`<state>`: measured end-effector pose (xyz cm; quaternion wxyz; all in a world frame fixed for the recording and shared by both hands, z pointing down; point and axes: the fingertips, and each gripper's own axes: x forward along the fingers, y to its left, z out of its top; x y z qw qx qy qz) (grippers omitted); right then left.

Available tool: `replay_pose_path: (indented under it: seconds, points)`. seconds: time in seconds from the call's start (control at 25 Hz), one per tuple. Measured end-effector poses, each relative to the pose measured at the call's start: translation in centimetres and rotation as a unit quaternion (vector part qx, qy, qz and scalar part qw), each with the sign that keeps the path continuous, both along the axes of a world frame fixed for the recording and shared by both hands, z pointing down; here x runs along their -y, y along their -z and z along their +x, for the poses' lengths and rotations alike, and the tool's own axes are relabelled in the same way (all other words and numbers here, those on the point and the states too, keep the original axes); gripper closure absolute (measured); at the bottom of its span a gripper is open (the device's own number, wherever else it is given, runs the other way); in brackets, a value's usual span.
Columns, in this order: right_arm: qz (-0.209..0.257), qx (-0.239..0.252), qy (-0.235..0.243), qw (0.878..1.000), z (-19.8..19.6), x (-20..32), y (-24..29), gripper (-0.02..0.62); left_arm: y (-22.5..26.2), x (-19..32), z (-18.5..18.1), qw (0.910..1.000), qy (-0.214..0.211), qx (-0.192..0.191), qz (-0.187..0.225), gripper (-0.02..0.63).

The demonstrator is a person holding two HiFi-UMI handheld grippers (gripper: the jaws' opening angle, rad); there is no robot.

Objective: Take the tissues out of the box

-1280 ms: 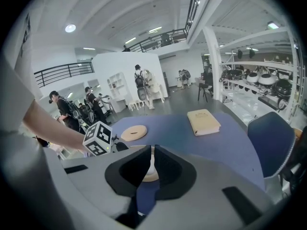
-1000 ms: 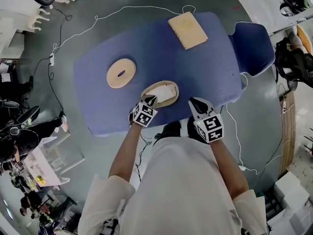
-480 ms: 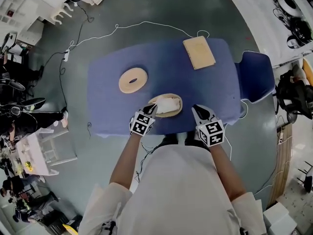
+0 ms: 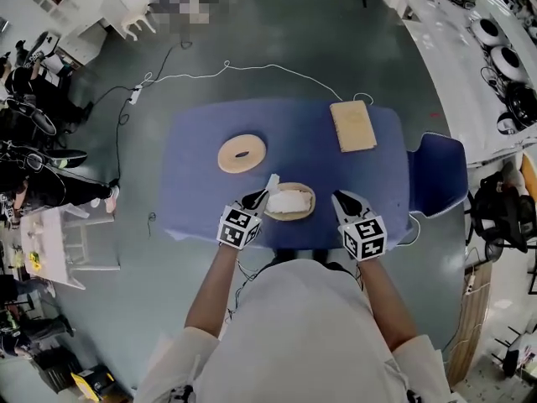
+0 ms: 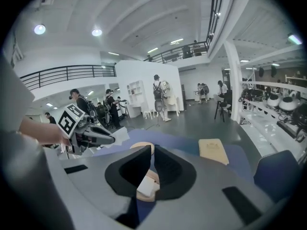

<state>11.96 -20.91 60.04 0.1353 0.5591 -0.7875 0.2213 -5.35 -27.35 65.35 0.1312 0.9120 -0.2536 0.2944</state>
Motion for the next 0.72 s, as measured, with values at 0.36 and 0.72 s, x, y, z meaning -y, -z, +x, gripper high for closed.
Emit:
replay_pose_path:
  seconds: [0.36,0.72]
  points:
    - [0.046,-0.006,0.051,0.998,0.2,1.0,6.0,0.551,8.7,-0.2,-0.9,0.9955,0.055,-0.054,0.055,0.594]
    - [0.096,-0.025,0.083,0.992,-1.5,0.8,11.5,0.551,15.7,-1.0,-4.8,0.9819,0.116,-0.105,0.106,0.594]
